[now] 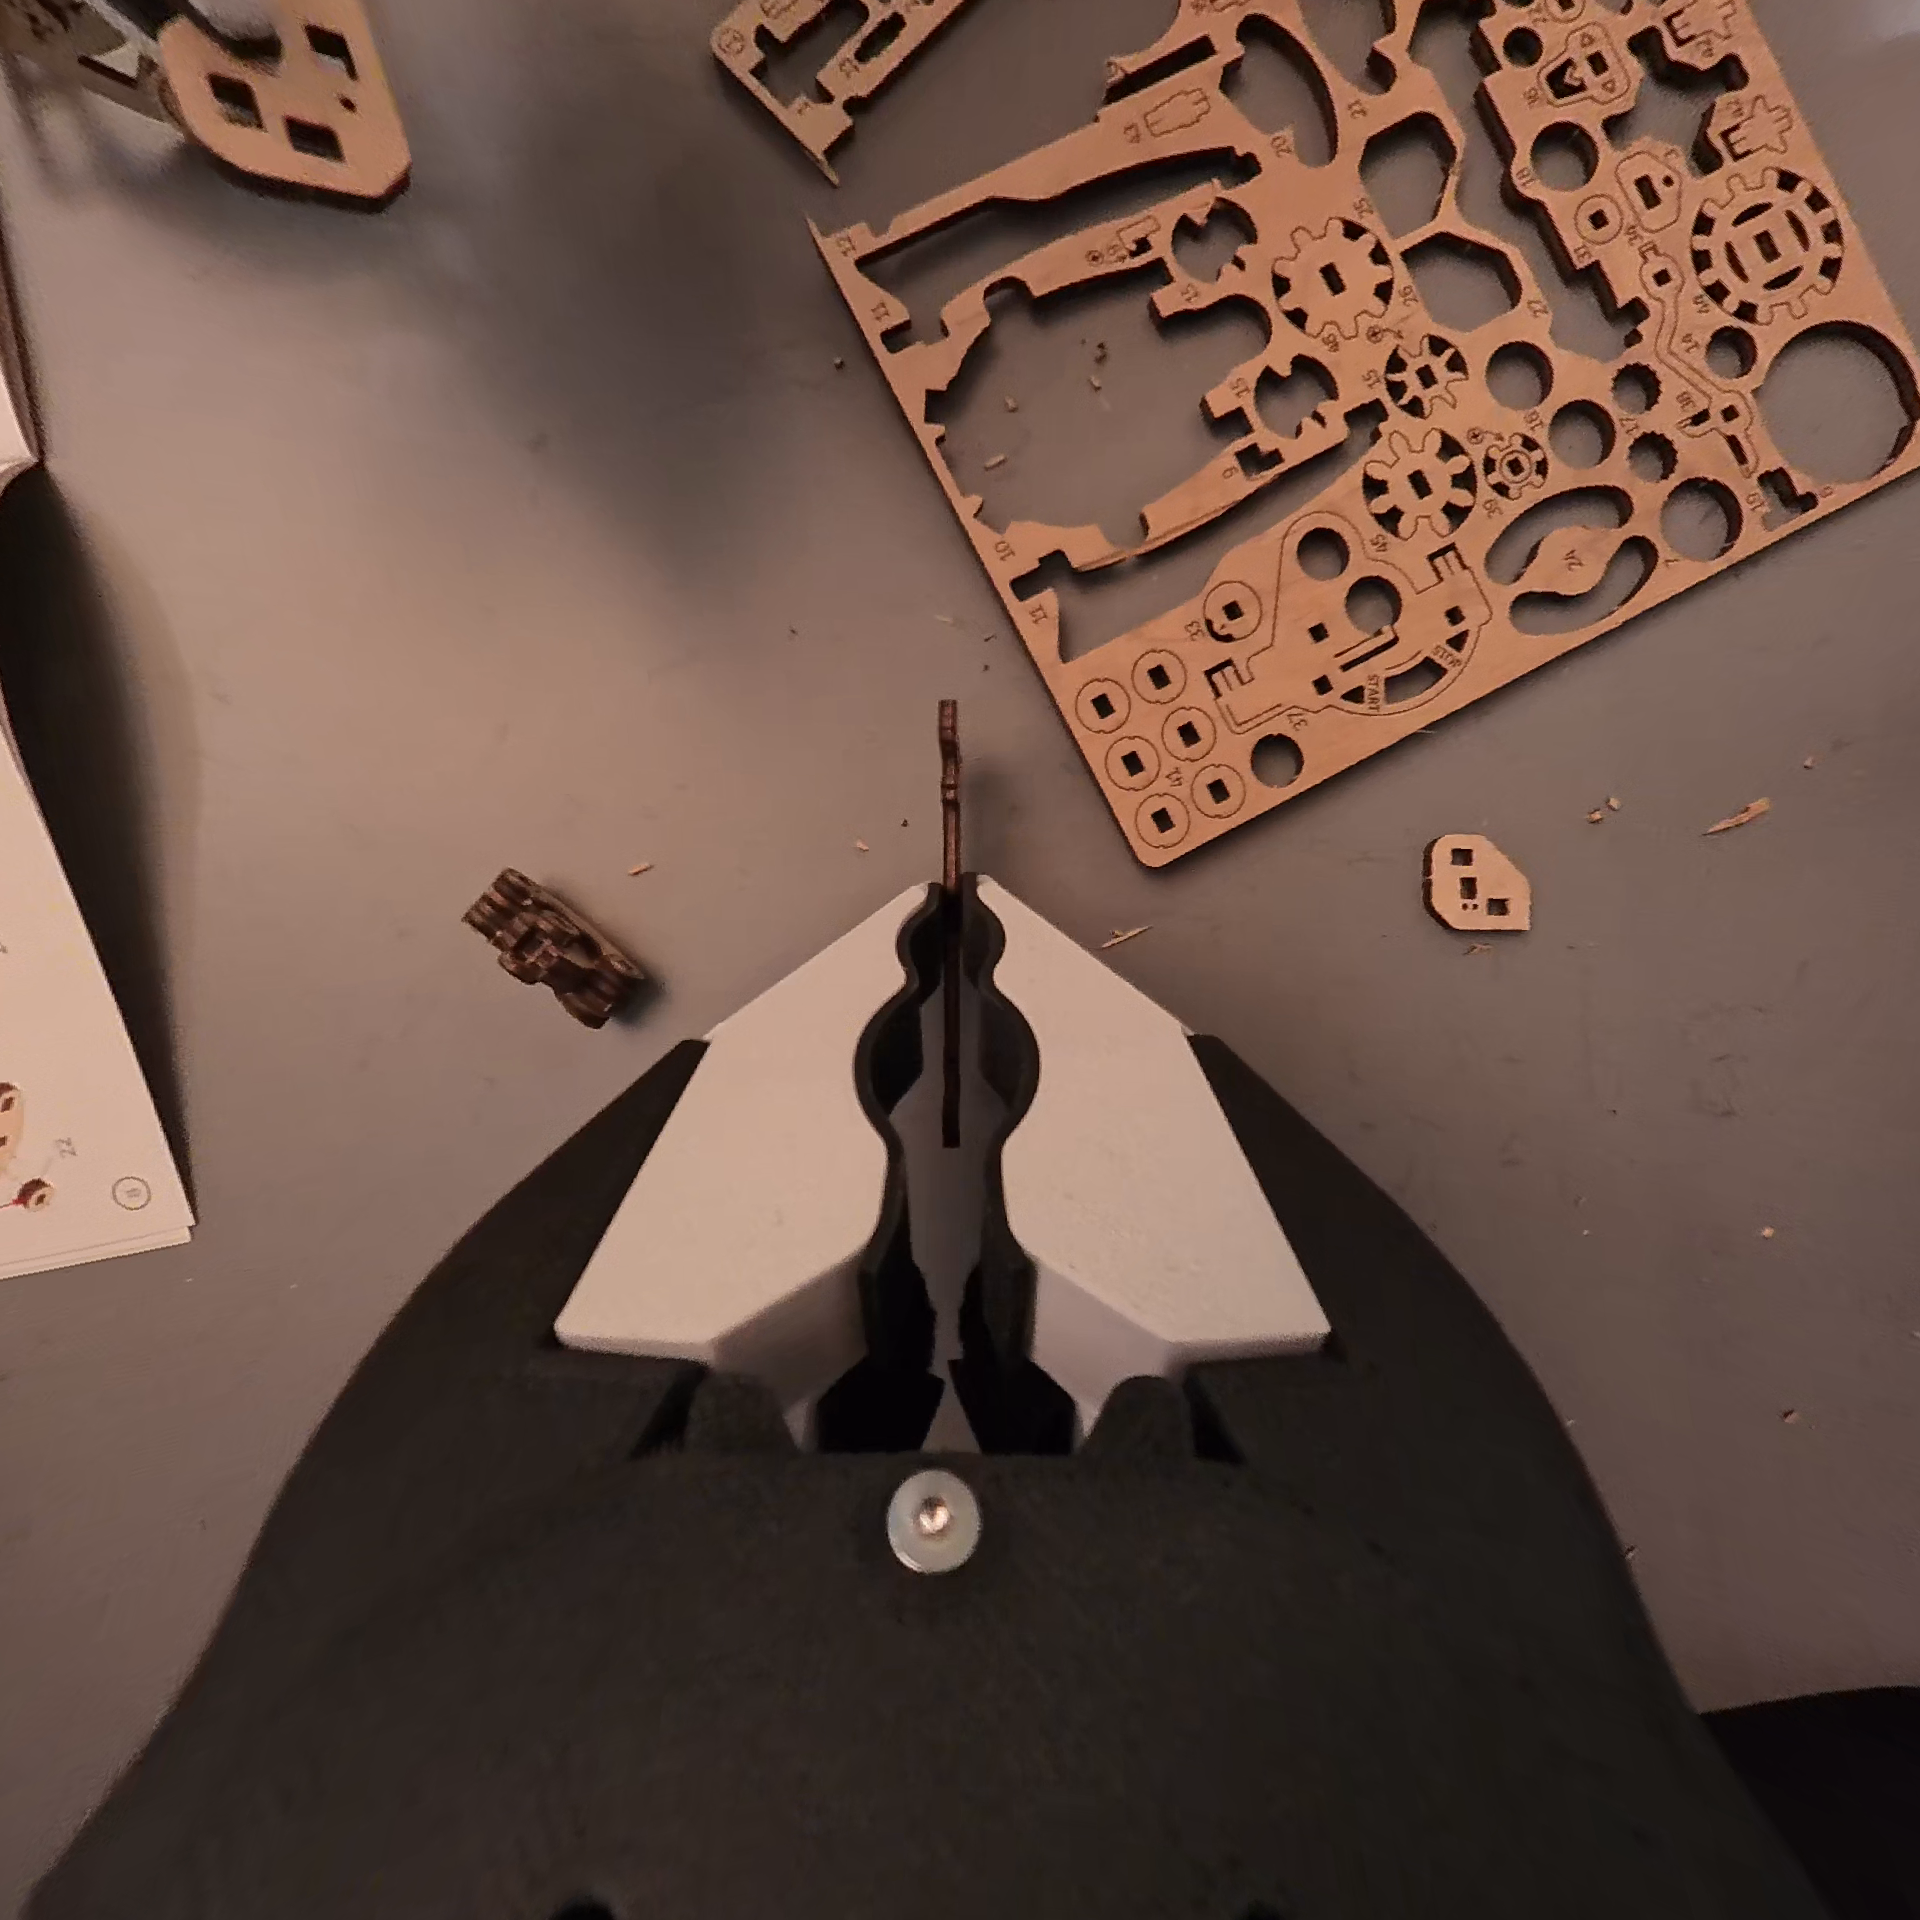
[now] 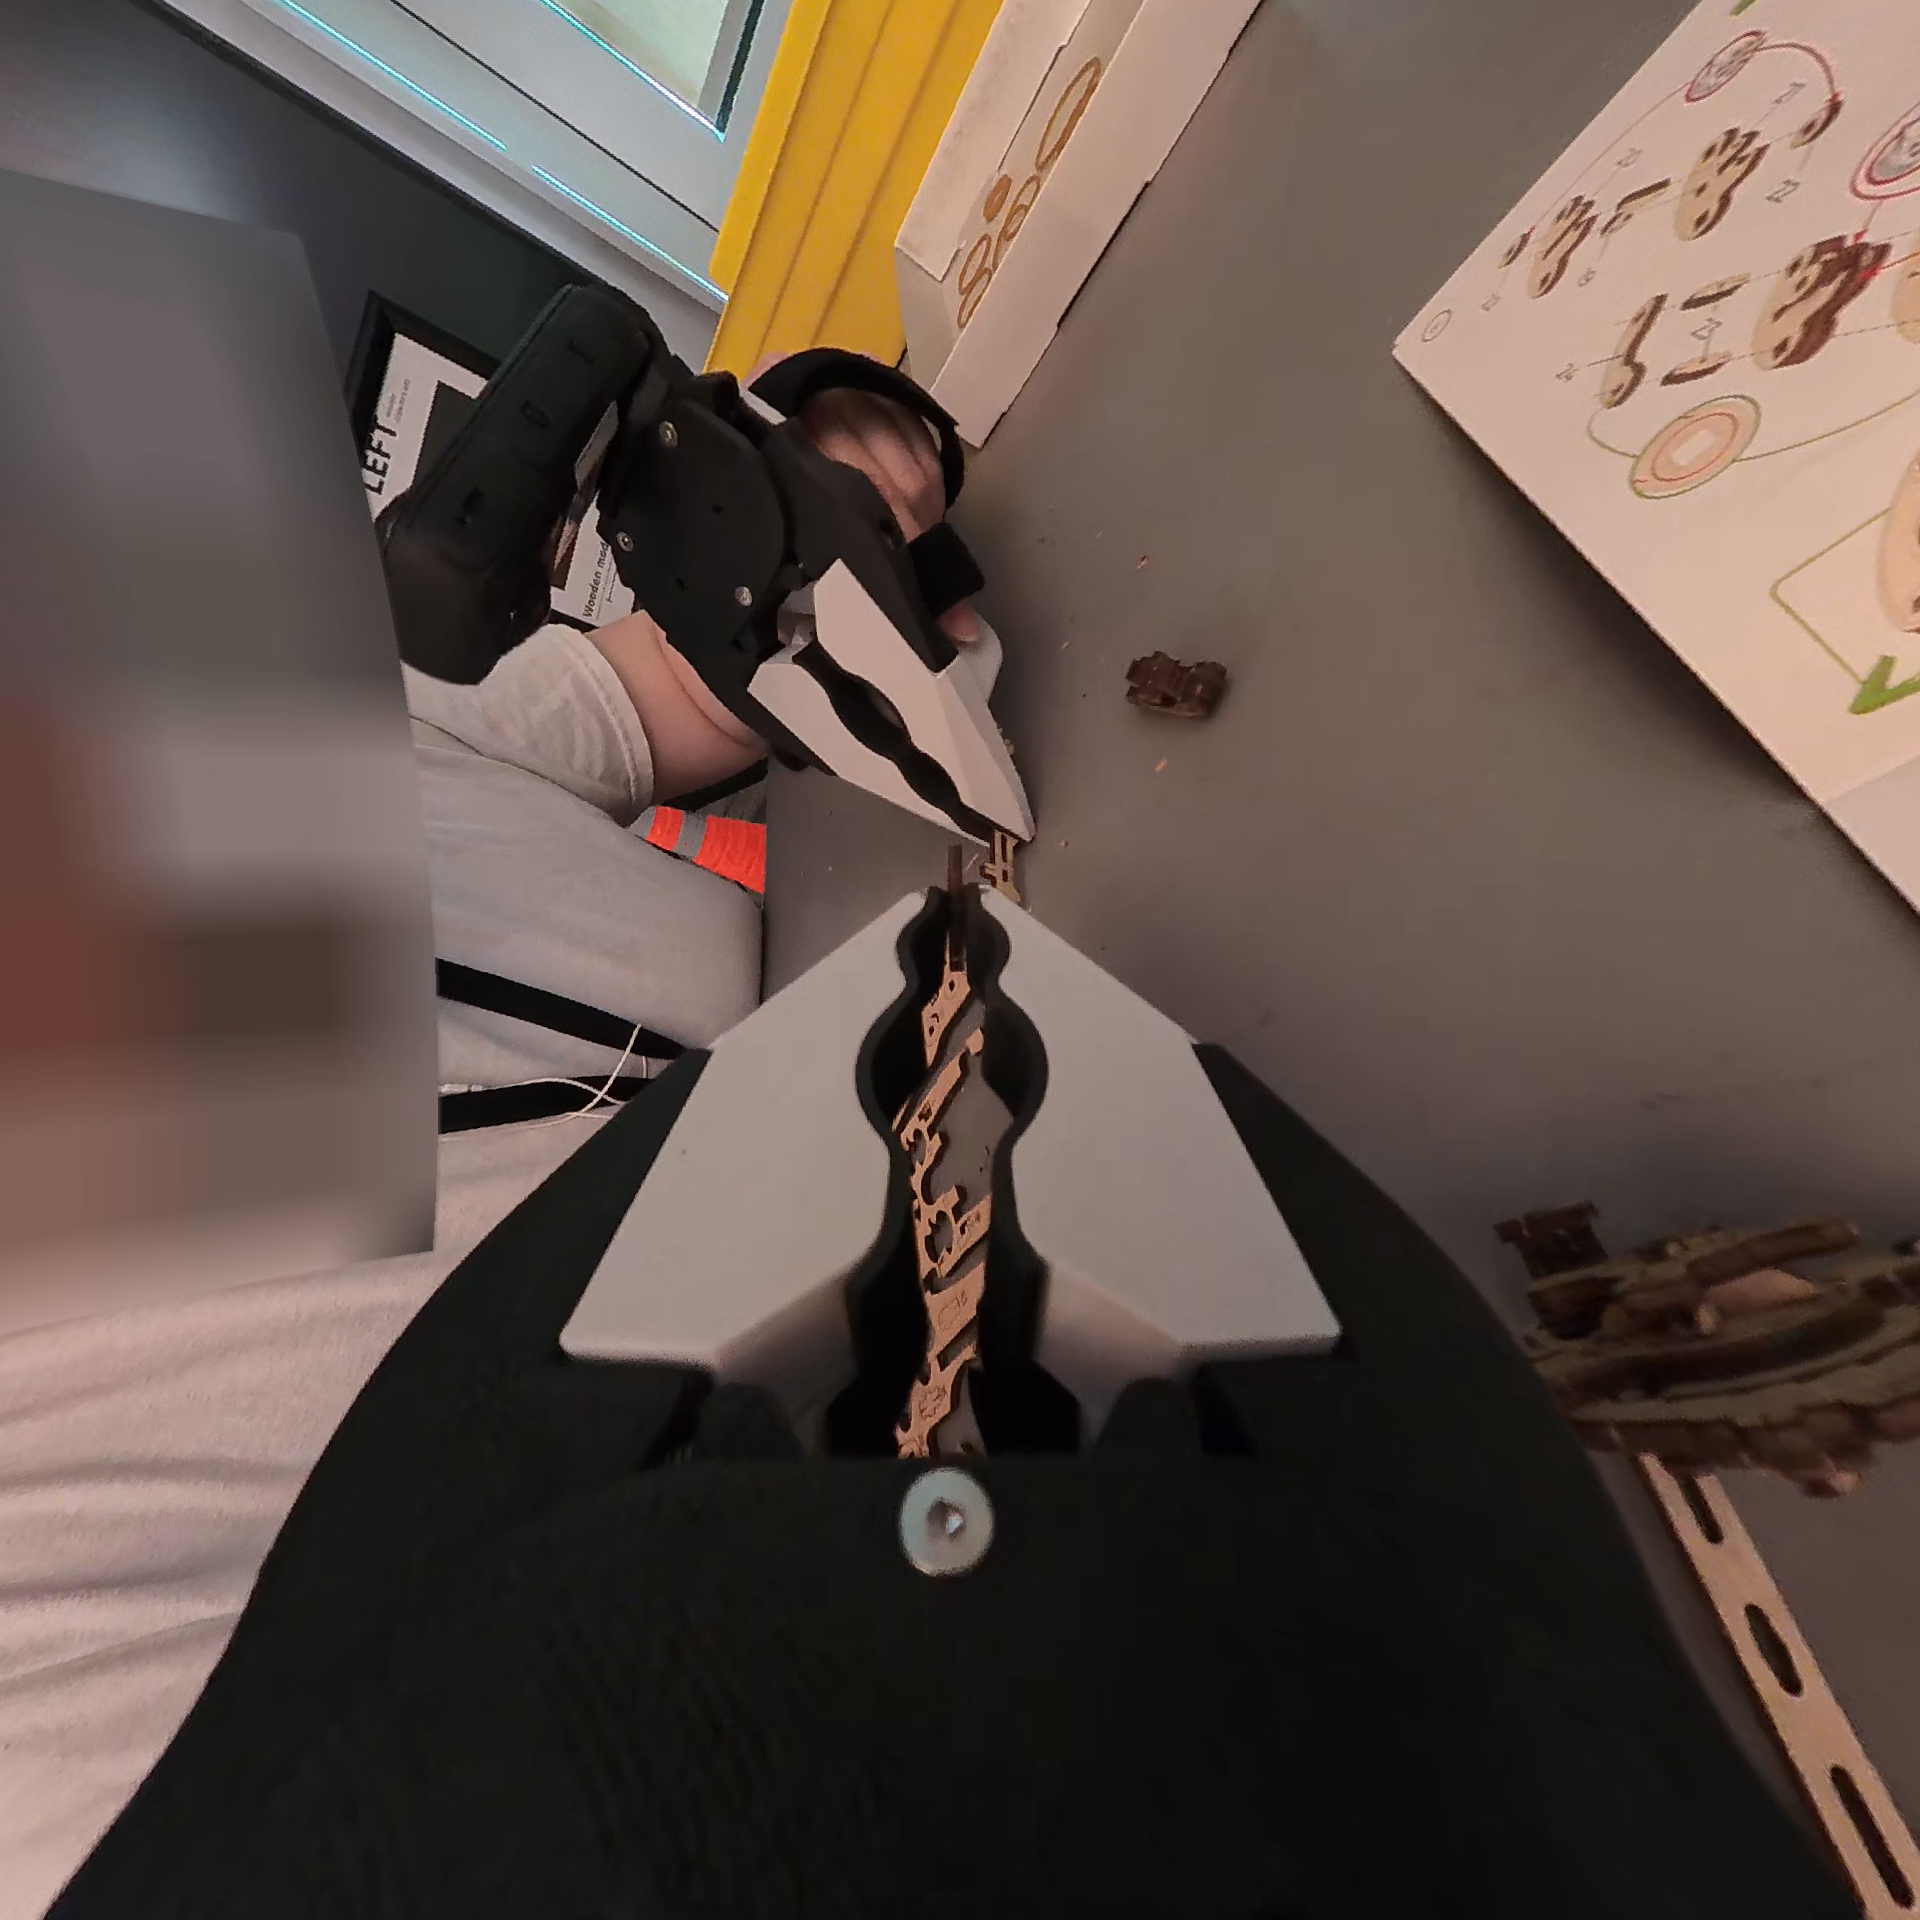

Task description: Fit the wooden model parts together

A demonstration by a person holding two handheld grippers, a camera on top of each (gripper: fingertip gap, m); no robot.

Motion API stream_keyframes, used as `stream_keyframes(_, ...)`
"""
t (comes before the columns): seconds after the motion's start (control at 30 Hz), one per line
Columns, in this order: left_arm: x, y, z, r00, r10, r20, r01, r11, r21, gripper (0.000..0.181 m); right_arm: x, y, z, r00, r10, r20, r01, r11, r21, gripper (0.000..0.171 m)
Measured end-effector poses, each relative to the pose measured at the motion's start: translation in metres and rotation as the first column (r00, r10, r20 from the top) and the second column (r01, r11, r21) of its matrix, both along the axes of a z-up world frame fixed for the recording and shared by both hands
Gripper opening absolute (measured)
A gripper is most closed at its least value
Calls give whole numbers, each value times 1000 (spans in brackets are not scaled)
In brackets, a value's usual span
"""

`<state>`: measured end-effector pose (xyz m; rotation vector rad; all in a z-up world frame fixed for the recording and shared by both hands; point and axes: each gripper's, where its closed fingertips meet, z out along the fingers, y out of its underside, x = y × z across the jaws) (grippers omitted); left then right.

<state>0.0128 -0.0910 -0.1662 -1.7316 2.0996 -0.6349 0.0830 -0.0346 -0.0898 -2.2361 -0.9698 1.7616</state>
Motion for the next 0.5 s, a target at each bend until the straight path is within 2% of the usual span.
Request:
stream_keyframes(0.33, 0, 6, 0, 999, 47, -1, -47, 999, -14, 0, -6, 2, 1, 999, -31, -17, 30, 999, -22, 1)
stream_keyframes(0.5, 0, 8, 0, 998, 67, -1, -67, 998, -20, 0, -17, 2, 7, 996, -77, -53, 72, 994, -81, 1)
